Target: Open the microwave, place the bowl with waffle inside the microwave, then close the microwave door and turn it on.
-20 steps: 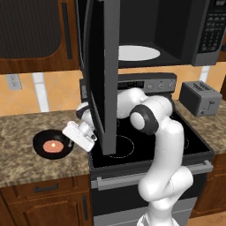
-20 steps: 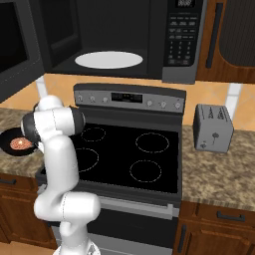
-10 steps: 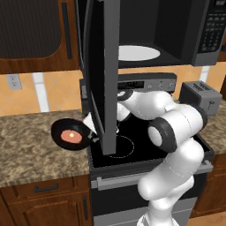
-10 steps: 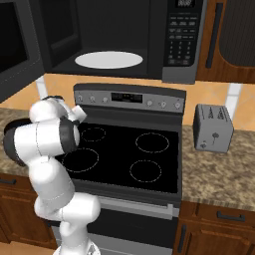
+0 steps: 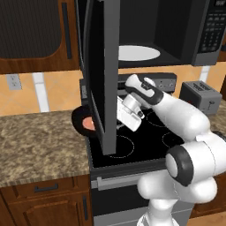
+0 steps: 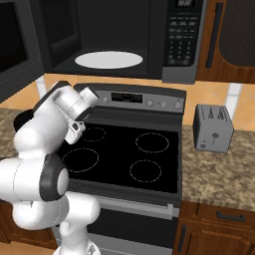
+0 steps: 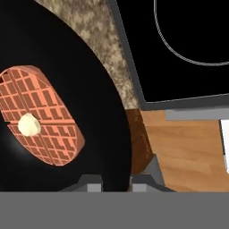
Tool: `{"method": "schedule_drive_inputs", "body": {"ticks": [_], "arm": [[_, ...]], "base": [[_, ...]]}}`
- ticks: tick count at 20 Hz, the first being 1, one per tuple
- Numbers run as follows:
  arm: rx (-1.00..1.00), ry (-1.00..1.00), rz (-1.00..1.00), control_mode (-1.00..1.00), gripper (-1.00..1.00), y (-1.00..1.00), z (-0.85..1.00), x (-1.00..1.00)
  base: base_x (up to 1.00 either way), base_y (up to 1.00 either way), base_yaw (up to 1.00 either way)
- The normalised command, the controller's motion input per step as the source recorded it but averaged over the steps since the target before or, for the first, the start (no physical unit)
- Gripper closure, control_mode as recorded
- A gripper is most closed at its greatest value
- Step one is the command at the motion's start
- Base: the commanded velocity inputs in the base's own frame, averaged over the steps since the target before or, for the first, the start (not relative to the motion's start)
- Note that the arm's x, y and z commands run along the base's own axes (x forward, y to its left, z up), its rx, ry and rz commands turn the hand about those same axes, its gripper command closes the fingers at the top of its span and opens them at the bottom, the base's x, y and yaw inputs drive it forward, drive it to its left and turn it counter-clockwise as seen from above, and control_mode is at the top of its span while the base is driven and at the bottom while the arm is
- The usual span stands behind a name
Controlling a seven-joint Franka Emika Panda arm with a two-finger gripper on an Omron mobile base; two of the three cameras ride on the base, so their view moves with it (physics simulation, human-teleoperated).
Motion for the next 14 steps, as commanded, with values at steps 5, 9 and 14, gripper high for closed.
{"method": "schedule_drive_inputs", "body": {"ticks": [5,9,14], "arm": [[-0.13,-0.11,-0.08,-1.0,1.0,-0.84,0.55,-0.71],[-0.02,-0.25,-0.19,-1.0,1.0,-0.68,0.74,-0.85],[0.01,-0.17,-0.23,-1.0,1.0,-0.56,0.96,-0.66]], "base": [[0.0,0.0,0.0],[0.0,0.0,0.0],[0.0,0.0,0.0]]}}
